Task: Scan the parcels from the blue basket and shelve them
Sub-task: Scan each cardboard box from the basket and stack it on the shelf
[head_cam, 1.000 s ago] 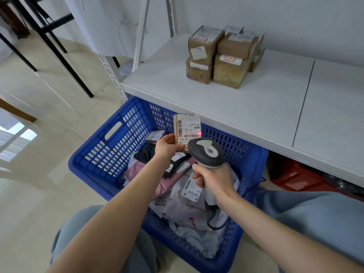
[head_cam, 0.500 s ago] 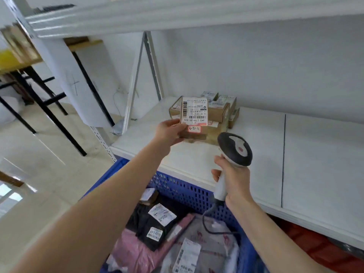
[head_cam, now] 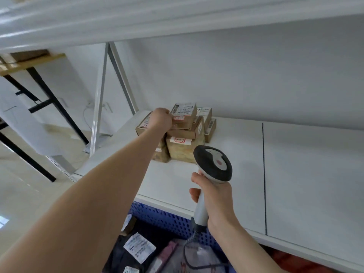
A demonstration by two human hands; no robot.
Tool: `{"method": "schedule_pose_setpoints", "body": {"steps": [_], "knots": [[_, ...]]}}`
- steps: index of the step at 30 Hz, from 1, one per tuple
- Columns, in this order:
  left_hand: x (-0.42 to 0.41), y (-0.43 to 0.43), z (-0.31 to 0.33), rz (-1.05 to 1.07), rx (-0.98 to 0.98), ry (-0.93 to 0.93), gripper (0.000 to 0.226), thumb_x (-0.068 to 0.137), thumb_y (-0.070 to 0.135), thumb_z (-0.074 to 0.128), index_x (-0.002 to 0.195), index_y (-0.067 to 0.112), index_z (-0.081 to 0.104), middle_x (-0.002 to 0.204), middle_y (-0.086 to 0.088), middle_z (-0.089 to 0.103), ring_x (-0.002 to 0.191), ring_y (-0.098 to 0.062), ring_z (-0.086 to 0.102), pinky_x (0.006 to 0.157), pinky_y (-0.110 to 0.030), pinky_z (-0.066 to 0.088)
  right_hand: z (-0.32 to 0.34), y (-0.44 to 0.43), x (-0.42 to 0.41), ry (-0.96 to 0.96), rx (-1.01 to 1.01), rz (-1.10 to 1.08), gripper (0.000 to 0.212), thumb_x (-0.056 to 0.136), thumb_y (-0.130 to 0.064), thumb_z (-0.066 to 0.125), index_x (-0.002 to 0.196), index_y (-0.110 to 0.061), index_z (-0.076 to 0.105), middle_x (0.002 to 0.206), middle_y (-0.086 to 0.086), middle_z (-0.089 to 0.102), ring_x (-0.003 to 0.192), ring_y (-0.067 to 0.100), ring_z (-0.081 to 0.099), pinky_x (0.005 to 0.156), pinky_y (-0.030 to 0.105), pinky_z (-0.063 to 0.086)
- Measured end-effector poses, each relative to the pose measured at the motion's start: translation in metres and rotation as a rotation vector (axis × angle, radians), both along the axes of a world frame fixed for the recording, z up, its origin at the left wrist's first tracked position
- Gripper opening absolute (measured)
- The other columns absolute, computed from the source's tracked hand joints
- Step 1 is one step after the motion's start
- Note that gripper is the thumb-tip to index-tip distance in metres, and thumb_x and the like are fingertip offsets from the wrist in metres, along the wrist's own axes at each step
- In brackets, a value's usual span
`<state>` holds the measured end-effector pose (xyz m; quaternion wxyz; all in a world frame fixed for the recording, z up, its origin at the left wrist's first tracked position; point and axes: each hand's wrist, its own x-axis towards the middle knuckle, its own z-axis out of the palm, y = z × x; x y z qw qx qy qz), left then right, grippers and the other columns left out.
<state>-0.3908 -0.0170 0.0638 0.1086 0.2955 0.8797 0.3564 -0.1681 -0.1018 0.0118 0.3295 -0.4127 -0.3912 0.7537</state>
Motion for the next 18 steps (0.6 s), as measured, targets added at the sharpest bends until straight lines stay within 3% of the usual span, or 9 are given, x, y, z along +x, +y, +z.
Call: {"method": "schedule_pose_setpoints", "body": {"steps": [4, 7, 9, 18], "knots": [[0.008, -0.007, -0.005, -0.2, -0.145, 0.345, 0.05, 0.098, 0.033, 0.046, 0.146, 0.027, 0.036, 0.145, -0.01, 0.043, 0.127, -0.031, 0.045, 0.102, -0.045, 0.044, 0.0, -0.002, 0.001, -0.005, -0.009, -0.018, 0.008, 0.081, -0.007, 0.072, 0.084, -0.011, 0.066, 0.052, -0.007, 0.064, 0.051, 0.009, 0.062, 0.06, 0.027, 0.053], [0.021, -0.01, -0.016, -0.408, -0.311, 0.517, 0.069, 0.094, 0.05, 0.047, 0.152, 0.034, 0.013, 0.16, -0.001, 0.014, 0.147, -0.026, 0.01, 0.118, -0.05, 0.015, -0.001, -0.005, 0.003, 0.001, -0.032, -0.03, 0.007, 0.081, -0.006, 0.071, 0.083, -0.01, 0.066, 0.054, -0.006, 0.064, 0.051, 0.01, 0.061, 0.06, 0.026, 0.054], [0.026, -0.01, -0.027, -0.478, -0.43, 0.567, 0.078, 0.092, 0.057, 0.045, 0.152, 0.034, 0.003, 0.162, 0.001, 0.0, 0.148, -0.026, -0.005, 0.118, -0.051, 0.003, -0.001, -0.006, 0.003, 0.008, -0.045, -0.032, 0.008, 0.081, -0.005, 0.071, 0.084, -0.01, 0.066, 0.054, -0.006, 0.063, 0.051, 0.011, 0.061, 0.06, 0.027, 0.054], [0.002, -0.012, -0.029, -0.663, -0.438, 0.517, 0.091, 0.087, 0.056, 0.056, 0.153, 0.029, 0.002, 0.161, -0.003, -0.004, 0.146, -0.033, -0.01, 0.116, -0.054, 0.008, -0.002, -0.004, 0.004, -0.006, -0.059, -0.021, 0.008, 0.081, -0.005, 0.071, 0.084, -0.009, 0.065, 0.052, -0.007, 0.063, 0.049, 0.01, 0.061, 0.058, 0.025, 0.053]]}}
